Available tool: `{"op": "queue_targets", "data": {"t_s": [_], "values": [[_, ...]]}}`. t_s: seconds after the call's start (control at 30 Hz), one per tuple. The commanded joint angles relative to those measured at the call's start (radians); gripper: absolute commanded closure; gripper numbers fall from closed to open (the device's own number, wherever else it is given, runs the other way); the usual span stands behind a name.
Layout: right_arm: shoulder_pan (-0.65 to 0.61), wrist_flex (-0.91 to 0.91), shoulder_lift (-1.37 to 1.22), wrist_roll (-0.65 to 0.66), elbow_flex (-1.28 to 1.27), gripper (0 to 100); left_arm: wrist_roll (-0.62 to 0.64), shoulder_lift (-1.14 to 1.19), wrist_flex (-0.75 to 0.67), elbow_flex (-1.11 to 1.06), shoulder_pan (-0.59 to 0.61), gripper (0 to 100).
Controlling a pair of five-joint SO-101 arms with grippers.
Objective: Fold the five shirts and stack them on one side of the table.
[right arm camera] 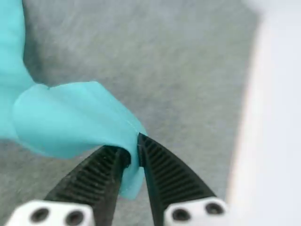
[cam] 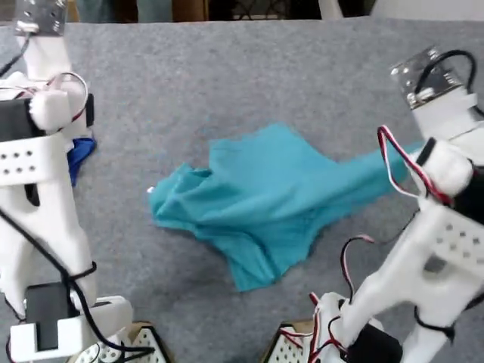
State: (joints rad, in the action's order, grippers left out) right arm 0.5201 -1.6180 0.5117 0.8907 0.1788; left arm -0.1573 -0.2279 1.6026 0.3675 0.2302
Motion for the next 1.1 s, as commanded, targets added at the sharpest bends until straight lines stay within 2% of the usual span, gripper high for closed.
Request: {"op": "queue_targets", "data": {"t_s": [0.0,0.13,0.3,0.47,0.57,0.67,0.83,1.07], "values": [[-0.072,-0.066,0.024,-0.015,0.225,98.5,-0.014,-0.023,0.115,0.107,-0.044,97],[-0.12,-0.071,-0.016,-0.015,0.271,98.5,-0.018,-0.034,0.158,-0.022,-0.206,97],[-0.107,-0.063,-0.211,-0.057,0.266,98.5,-0.109,-0.035,0.158,-0.268,-0.45,97],[-0.058,0.061,-0.452,-0.121,0.274,98.5,-0.187,-0.12,0.155,-0.484,-0.661,97],[-0.052,0.089,-0.573,-0.141,0.274,98.5,-0.201,-0.186,0.146,-0.598,-0.745,97],[-0.052,0.094,-0.682,-0.155,0.265,98.5,-0.201,-0.253,0.084,-0.751,-0.842,95],[-0.015,0.157,-0.86,-0.249,0.265,98.5,-0.196,-0.411,-0.123,-1.059,-0.944,84],[0.051,0.189,-1.032,-0.273,0.265,98.5,-0.204,-0.48,-0.276,-1.253,-1.104,83]]}}
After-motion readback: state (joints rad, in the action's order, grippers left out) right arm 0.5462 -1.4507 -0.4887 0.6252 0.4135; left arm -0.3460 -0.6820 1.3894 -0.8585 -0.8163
